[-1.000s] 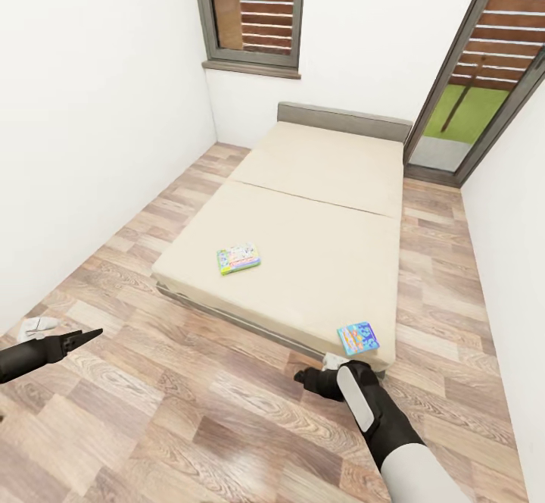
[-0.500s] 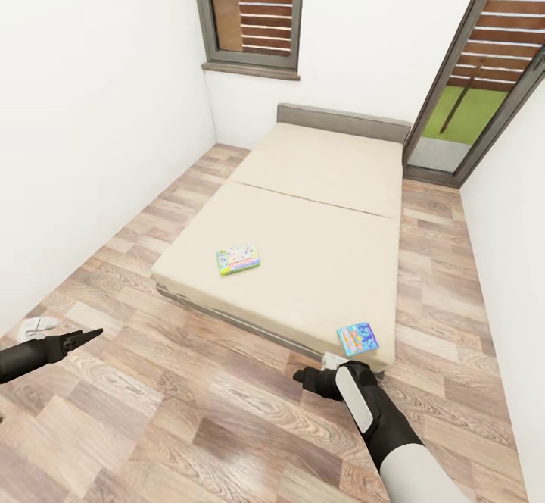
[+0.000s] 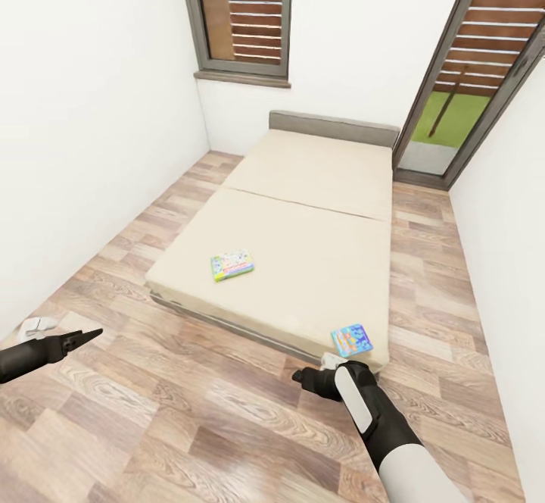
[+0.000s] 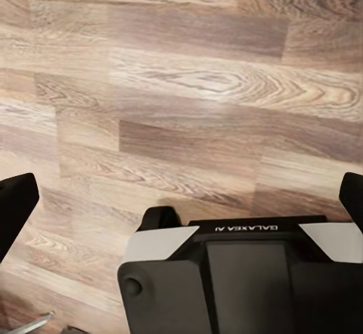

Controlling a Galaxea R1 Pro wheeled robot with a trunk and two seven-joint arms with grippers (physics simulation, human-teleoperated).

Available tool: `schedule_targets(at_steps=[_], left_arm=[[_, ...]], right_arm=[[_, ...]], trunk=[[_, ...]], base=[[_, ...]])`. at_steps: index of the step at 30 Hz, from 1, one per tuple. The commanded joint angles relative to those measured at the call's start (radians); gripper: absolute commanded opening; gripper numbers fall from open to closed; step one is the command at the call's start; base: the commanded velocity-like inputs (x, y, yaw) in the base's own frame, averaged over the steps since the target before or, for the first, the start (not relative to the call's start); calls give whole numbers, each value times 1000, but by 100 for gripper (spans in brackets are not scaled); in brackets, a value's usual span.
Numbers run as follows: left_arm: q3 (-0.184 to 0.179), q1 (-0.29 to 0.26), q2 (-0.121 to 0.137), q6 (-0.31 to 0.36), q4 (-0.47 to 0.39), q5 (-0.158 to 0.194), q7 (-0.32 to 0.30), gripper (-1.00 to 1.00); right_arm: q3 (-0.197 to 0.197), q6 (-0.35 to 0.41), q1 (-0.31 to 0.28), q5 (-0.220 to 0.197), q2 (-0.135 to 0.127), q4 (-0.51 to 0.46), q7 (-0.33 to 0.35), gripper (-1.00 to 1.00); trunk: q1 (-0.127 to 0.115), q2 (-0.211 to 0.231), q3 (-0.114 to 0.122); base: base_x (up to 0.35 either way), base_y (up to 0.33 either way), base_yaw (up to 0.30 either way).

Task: Put all the toys in the child's room - the three board games (two on the bed and one on the table), the two jigsaw puzzles on the table, and the tennis ball on the table - inside the toy box on the table in the child's room.

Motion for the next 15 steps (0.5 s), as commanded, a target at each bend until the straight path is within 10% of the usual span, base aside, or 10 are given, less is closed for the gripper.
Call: schedule_targets(at_steps=[1, 15], left_arm=[[3, -1, 0, 10, -1, -9, -9, 100], [3, -1, 0, 11, -1, -9, -9, 100]], right_arm=[[2, 3, 0, -10, 0, -1, -10, 100], [3, 3, 1, -7, 2, -1, -10, 100]], trunk=[[1, -2, 0], [1, -2, 22]], base=[[0, 0, -89], [0, 0, -89]])
